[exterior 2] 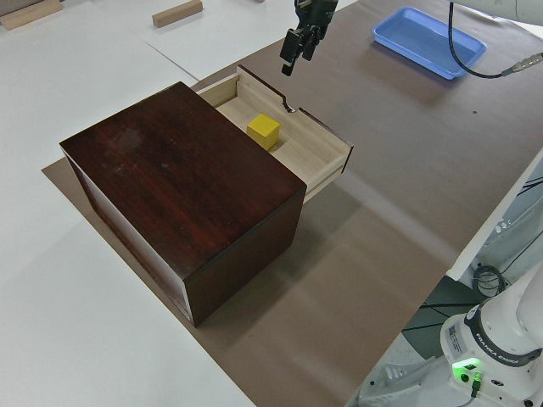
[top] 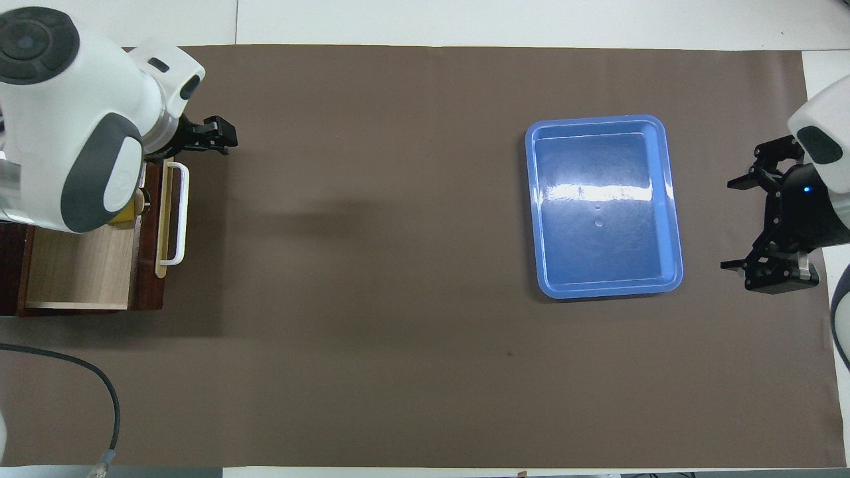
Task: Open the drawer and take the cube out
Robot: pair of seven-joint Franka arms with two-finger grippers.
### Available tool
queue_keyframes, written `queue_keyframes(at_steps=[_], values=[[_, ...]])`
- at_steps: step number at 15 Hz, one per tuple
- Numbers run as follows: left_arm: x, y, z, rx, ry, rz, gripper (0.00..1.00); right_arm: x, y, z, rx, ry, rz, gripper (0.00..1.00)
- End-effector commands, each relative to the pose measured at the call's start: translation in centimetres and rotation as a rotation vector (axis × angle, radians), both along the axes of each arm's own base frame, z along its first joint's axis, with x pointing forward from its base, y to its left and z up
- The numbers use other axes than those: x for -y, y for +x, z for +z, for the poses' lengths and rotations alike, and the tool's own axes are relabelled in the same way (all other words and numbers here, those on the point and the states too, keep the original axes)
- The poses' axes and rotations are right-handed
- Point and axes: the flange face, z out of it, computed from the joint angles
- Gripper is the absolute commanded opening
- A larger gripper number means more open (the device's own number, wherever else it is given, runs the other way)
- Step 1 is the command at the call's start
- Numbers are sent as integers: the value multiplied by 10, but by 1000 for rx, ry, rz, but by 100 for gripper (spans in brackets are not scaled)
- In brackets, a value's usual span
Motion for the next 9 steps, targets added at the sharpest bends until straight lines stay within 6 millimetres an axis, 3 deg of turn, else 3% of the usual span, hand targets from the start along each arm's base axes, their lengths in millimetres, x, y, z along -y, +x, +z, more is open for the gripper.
queue_keyframes(at_steps=[1,6,9], values=[[-52,4,18,-14,-16,212,100,-6,-6,-7,-13,32,84,100],[-148,3,10,24,-80,808,100,-29,-5,-29,-18,128,269,100],[-167,-12,-11,101,-122,1129,100,-40,-8,-39,-18,153,336,100]])
